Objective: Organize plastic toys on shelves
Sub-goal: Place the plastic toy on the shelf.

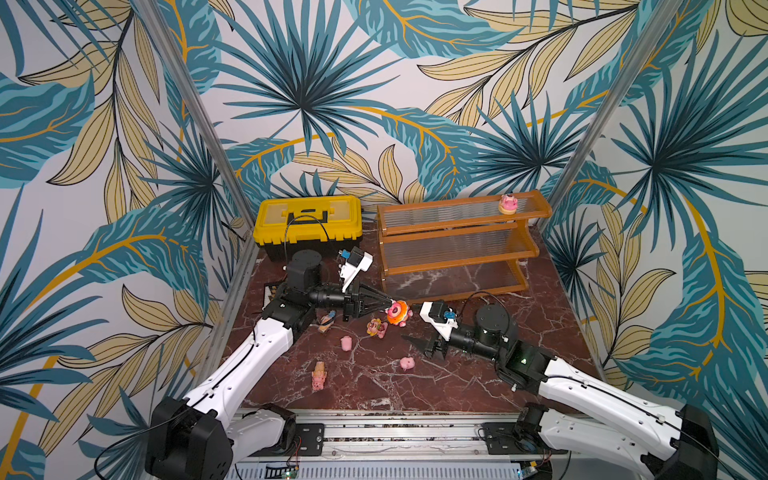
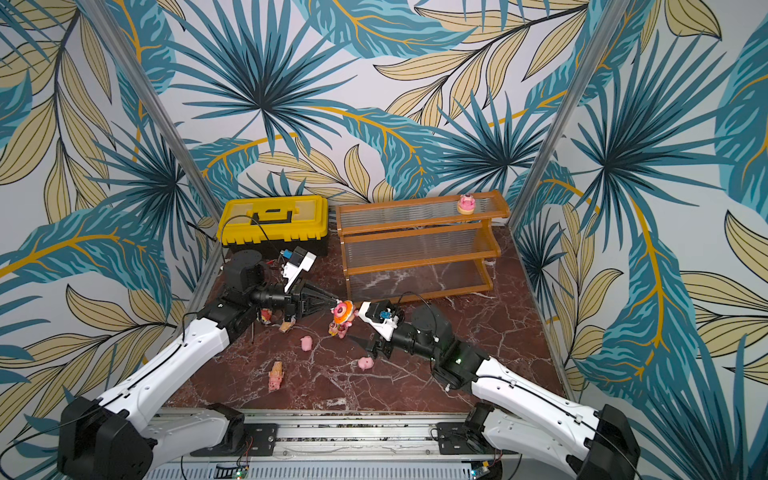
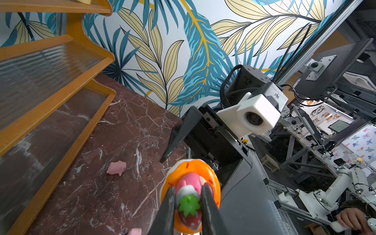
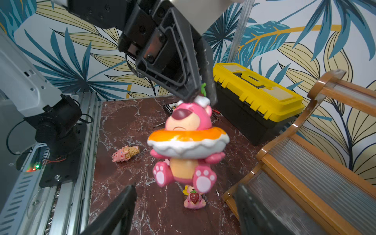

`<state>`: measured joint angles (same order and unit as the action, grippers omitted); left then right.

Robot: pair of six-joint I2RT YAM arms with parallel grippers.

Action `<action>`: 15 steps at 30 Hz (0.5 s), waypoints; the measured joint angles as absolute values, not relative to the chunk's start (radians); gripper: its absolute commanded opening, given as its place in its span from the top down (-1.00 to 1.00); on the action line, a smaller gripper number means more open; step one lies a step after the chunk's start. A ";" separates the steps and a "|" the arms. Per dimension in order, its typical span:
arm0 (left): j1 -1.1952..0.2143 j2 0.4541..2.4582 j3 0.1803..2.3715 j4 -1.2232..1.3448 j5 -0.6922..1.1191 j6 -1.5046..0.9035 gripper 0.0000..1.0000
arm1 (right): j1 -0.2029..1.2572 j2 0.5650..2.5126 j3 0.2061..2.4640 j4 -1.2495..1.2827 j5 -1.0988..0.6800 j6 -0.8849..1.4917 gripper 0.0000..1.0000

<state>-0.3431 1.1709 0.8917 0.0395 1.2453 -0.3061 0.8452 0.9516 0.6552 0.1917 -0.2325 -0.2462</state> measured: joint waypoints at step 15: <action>-0.343 1.205 0.892 0.024 1.207 -0.373 0.91 | 0.948 0.989 0.691 0.174 -0.013 -0.375 -0.19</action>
